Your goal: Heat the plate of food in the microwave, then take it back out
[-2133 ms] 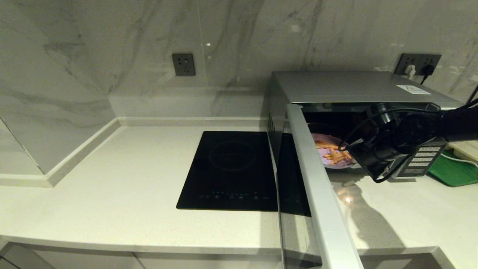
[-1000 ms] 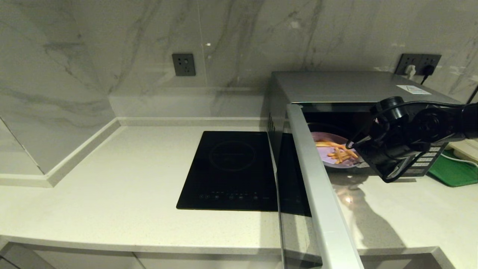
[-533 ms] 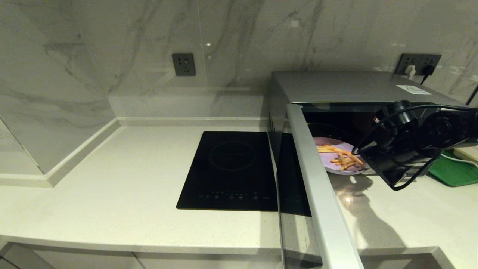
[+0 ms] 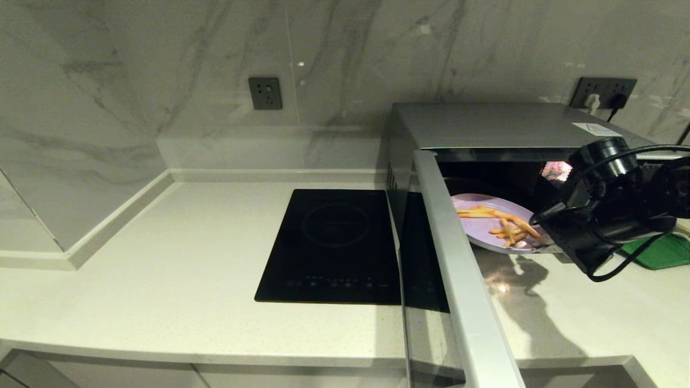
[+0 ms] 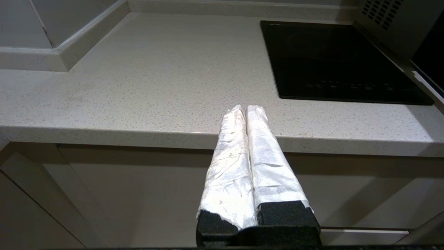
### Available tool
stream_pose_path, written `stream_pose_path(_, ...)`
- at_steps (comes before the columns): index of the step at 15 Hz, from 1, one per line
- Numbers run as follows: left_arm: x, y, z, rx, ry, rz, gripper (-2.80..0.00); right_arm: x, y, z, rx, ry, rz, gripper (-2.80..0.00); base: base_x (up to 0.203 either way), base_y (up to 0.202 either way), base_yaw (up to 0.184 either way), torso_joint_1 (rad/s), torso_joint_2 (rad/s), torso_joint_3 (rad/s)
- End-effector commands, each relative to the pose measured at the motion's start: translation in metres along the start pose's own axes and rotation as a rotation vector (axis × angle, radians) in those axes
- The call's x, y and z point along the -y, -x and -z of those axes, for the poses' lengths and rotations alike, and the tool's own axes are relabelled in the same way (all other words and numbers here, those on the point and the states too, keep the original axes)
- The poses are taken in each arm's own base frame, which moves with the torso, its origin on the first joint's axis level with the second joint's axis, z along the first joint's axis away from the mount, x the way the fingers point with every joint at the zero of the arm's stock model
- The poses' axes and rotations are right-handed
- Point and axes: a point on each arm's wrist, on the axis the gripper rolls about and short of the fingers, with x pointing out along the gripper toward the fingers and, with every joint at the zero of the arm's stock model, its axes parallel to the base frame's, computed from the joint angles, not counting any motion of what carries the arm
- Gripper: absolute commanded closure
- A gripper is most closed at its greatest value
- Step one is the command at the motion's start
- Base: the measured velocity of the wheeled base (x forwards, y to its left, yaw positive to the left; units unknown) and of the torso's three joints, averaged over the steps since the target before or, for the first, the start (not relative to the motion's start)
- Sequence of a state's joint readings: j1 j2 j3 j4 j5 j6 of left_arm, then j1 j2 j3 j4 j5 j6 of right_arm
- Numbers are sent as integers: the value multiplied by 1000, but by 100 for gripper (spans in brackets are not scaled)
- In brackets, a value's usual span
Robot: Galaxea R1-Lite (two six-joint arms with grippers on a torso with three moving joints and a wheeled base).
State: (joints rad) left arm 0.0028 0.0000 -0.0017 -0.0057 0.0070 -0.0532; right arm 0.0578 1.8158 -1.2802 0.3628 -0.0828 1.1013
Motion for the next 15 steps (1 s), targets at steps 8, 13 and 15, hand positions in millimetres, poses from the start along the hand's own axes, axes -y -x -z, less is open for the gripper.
stream_pose_path(8, 0, 0, 0, 0, 0, -1, 0, 96, 63, -47, 128, -86, 39, 0, 0, 0, 0, 0, 0, 0)
stream_pose_path(13, 0, 0, 0, 0, 0, -1, 0, 177, 72, -93, 145, -211, 117, 0, 0, 0, 0, 0, 0, 0)
stream_pose_path(15, 0, 0, 0, 0, 1, -1, 0, 207, 71, -108, 143, -244, 140, 0, 0, 0, 0, 0, 0, 0)
